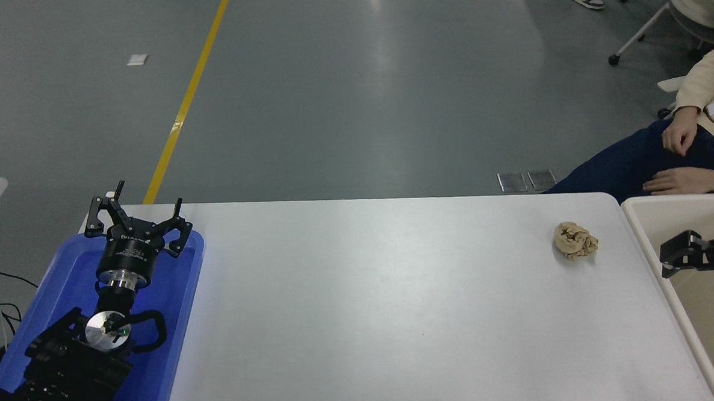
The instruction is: Pick up foil plate and place in dustbin
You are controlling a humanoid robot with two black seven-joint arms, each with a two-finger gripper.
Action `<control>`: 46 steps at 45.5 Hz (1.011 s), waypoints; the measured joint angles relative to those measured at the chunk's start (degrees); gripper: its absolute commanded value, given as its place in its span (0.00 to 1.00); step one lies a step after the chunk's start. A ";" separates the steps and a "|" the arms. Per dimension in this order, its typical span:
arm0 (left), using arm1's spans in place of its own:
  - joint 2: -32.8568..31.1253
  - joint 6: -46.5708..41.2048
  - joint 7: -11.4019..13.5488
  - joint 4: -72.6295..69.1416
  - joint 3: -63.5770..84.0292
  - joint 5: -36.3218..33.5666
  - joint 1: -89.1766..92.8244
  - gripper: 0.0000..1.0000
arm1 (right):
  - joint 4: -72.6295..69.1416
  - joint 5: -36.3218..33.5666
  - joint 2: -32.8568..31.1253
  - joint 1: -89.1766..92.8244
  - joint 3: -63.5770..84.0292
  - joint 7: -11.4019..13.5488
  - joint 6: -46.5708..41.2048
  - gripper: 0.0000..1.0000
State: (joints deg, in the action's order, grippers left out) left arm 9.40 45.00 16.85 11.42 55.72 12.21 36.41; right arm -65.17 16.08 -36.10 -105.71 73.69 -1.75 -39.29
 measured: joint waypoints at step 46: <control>0.01 0.00 0.03 -0.07 0.00 0.07 0.04 1.00 | -5.38 0.02 16.83 -23.40 -2.59 -0.07 -5.66 1.00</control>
State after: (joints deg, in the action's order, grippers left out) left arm 9.40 45.00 16.87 11.35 55.72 12.29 36.46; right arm -70.55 16.10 -19.28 -129.11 71.10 -1.82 -44.95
